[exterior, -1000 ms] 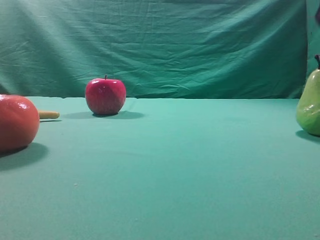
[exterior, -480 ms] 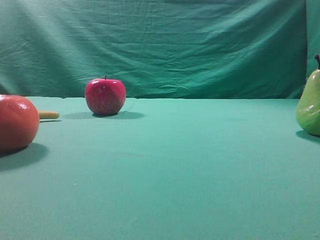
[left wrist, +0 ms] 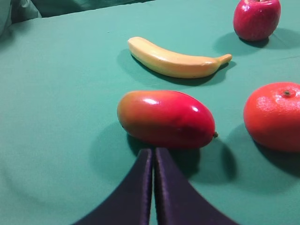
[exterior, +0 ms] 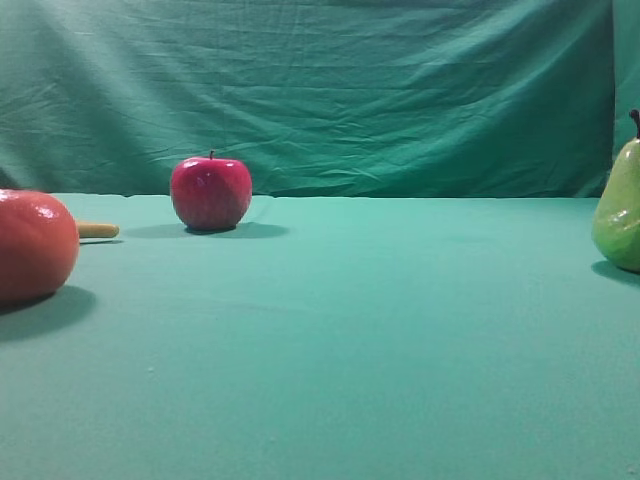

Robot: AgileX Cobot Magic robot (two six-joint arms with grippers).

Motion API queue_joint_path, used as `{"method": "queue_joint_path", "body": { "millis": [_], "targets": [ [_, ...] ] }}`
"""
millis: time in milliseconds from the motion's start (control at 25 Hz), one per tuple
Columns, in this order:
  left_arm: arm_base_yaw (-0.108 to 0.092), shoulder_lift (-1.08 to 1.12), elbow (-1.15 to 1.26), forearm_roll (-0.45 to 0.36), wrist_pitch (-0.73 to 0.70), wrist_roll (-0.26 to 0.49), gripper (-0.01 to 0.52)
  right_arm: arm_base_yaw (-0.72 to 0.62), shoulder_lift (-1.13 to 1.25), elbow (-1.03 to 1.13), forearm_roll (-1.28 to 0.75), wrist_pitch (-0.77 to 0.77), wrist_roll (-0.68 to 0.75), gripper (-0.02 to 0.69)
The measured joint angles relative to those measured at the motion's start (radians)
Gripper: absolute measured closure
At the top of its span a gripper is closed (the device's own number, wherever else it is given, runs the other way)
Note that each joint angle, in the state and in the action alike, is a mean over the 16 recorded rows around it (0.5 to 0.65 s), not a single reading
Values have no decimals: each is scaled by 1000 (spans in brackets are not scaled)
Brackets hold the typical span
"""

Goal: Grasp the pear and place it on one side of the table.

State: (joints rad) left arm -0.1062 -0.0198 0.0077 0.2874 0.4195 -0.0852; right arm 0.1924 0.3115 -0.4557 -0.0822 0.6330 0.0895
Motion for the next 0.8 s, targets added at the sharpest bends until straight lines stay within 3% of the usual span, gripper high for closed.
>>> {"method": "queue_joint_path", "body": {
  "millis": [440,800],
  "targets": [
    [0,0,0,0,0,0,514,-19,-259,354,-57,-179,15,665],
    [0,0,0,0,0,0,514,-86,-320,470,-50,-212,29,665]
  ]
}}
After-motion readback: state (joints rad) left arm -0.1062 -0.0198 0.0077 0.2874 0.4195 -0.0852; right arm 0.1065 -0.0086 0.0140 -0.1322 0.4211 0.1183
